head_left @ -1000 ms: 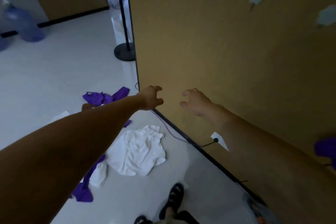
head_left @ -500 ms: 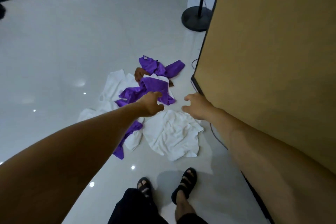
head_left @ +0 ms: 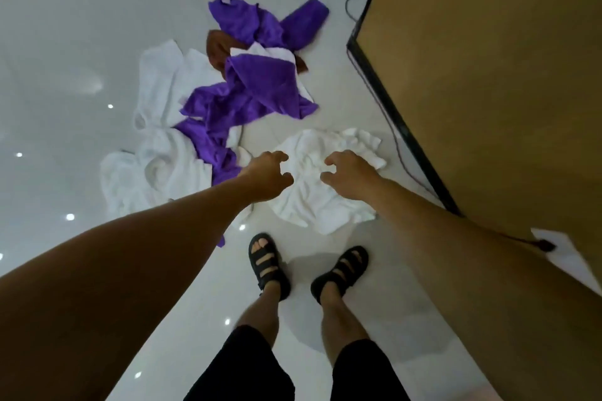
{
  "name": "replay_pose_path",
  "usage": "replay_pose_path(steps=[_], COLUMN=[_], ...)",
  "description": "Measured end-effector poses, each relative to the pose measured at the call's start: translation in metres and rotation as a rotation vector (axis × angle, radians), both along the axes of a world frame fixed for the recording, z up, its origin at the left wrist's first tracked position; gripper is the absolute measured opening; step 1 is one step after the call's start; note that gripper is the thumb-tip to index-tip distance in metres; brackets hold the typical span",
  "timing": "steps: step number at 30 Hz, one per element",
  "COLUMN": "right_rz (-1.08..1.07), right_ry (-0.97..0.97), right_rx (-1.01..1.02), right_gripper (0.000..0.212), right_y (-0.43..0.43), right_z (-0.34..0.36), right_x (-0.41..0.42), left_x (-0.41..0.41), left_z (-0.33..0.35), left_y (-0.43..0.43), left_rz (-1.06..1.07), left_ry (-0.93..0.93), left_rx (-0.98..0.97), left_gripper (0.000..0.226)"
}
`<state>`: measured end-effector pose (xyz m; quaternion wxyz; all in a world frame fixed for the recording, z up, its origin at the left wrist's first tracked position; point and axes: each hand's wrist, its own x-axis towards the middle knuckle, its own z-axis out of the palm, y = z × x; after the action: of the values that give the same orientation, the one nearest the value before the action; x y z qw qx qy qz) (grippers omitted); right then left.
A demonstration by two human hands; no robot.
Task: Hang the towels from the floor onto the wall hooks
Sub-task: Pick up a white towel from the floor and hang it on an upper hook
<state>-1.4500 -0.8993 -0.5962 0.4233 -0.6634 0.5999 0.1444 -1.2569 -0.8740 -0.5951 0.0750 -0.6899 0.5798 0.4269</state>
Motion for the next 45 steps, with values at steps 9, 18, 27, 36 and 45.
replay_pose_path(steps=[9, 18, 27, 36, 45], right_rz=[-0.264, -0.342, -0.509, -0.8, -0.953], right_ry=[0.122, 0.37, 0.213, -0.423, -0.749], right_rx=[0.153, 0.186, -0.001, 0.051, -0.102], right_gripper=[0.051, 0.097, 0.043, 0.016, 0.017], right_y=[0.053, 0.09, 0.092, 0.032, -0.047], right_z=[-0.272, -0.454, -0.468, -0.237, 0.066], right_x=[-0.073, -0.137, -0.141, -0.144, -0.174], left_x=[-0.084, -0.122, -0.143, -0.155, -0.186], left_z=[-0.252, -0.425, -0.431, -0.238, 0.042], left_y=[0.005, 0.014, 0.005, -0.045, -0.104], left_rz=[-0.176, -0.202, -0.311, -0.418, -0.298], left_ry=[0.044, 0.061, 0.052, 0.148, 0.368], left_rx=[0.165, 0.169, 0.18, 0.005, 0.1], left_gripper=[0.055, 0.053, 0.059, 0.124, 0.047])
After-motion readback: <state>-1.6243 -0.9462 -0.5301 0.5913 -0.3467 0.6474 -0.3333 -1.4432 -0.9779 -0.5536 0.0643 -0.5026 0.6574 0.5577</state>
